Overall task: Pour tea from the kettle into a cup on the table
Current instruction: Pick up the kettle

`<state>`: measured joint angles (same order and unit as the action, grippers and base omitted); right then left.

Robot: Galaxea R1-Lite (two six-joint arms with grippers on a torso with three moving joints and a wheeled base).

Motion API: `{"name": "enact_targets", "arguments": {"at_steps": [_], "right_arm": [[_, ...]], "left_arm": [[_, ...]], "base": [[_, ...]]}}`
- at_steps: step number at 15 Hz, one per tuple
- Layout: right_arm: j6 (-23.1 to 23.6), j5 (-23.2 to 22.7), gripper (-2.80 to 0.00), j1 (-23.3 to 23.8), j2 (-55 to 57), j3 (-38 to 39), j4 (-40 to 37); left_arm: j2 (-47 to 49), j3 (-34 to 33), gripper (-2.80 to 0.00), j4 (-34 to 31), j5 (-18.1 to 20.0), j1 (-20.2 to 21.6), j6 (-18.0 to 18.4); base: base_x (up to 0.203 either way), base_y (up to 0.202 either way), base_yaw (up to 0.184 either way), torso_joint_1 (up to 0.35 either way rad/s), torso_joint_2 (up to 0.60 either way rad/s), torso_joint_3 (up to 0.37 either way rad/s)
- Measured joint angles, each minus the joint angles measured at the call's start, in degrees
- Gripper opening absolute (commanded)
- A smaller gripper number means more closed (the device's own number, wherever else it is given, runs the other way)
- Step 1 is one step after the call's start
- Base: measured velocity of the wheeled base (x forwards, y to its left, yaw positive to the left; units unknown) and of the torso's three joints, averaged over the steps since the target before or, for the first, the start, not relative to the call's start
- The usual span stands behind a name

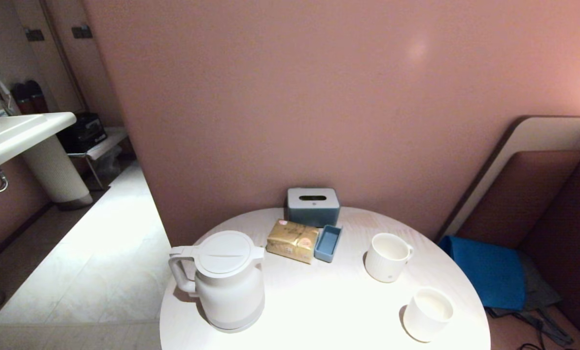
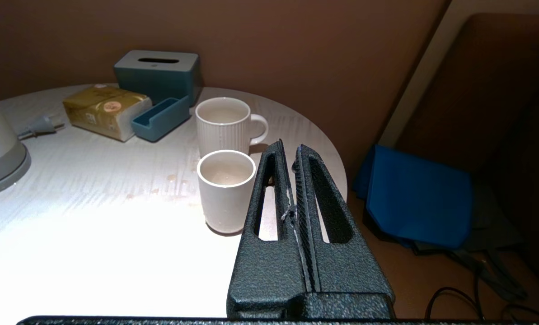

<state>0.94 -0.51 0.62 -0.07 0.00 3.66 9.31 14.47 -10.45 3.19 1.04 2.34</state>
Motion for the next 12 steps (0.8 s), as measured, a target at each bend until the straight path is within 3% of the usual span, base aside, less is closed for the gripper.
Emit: {"name": "enact_targets", "arguments": {"at_steps": [3,8,10,12], "right_arm": [[0.0,0.0,-2.80,0.0,0.0,0.0,0.0],[0.0,0.0,-2.80,0.0,0.0,0.0,0.0],[0.0,0.0,-2.80,0.0,0.0,0.0,0.0],[0.0,0.0,-2.80,0.0,0.0,0.0,0.0]], "left_arm": [[12.9,6.8,-2.80,-7.0,0.9,0.0,-0.1],[38.4,13.4,-2.80,-13.0,9.7,-0.2,-0.4],[46.9,11.8,-2.80,-8.7,11.8,-0.3,-0.5],[53.3,6.5,-2.80,2.1,12.4,-0.9,-0.6]], "base": [[0.000,0.000,0.000,0.000,0.00,0.000],[0.000,0.000,0.000,0.000,0.00,0.000],[0.000,0.000,0.000,0.000,0.00,0.000],[0.000,0.000,0.000,0.000,0.00,0.000]]}}
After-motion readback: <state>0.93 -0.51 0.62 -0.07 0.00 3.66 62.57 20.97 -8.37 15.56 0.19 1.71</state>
